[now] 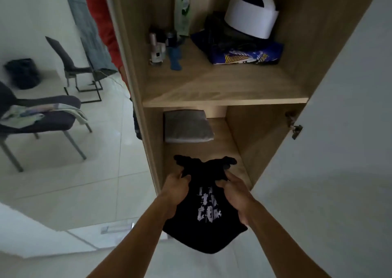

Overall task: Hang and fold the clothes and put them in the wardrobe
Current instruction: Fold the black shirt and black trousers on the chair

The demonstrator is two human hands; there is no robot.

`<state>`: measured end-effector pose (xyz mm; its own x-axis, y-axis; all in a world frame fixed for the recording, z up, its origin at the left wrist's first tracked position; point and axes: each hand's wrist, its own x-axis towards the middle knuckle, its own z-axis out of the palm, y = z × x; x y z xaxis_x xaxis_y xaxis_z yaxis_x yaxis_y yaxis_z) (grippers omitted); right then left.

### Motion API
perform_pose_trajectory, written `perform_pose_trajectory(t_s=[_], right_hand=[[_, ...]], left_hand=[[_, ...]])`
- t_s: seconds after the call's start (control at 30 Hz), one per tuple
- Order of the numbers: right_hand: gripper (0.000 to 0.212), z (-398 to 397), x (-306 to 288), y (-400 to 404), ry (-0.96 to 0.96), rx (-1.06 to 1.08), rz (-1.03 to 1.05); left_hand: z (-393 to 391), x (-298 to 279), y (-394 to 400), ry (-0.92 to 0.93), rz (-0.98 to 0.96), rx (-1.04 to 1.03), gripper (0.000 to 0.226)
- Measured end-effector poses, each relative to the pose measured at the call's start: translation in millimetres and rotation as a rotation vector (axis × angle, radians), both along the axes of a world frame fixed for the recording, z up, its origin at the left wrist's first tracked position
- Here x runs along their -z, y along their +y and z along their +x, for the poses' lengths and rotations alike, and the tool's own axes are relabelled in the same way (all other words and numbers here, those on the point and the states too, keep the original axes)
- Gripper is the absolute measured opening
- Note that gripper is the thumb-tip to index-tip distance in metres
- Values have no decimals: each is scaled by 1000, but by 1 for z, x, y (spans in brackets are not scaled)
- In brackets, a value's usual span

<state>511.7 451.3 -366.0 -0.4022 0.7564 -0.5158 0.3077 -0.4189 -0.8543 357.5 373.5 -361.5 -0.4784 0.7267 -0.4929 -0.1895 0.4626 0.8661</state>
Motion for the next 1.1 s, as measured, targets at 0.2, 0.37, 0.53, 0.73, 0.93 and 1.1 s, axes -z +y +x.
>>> perform_pose_trajectory(t_s=[0.2,0.37,0.53,0.73,0.93,1.1], right_hand=[[42,-49,66,114,40,-101,24],[45,-98,124,183,120,-151,83],[51,-135,152,227,100,-186,162],[49,-163,176,266,109,-181,271],[64,-135,246,271,-248,-300,253],[61,-113,266,259,-368,-176,365]], left_hand=[[-38,65,103,106,43,-82,36],[-81,125,171,212,-8,-102,51],[-115,153,208,184,55,-132,49],[-154,184,240,241,101,-242,48],[-143,228,217,585,-533,124,59],[-142,265,203,794,-695,249,49]])
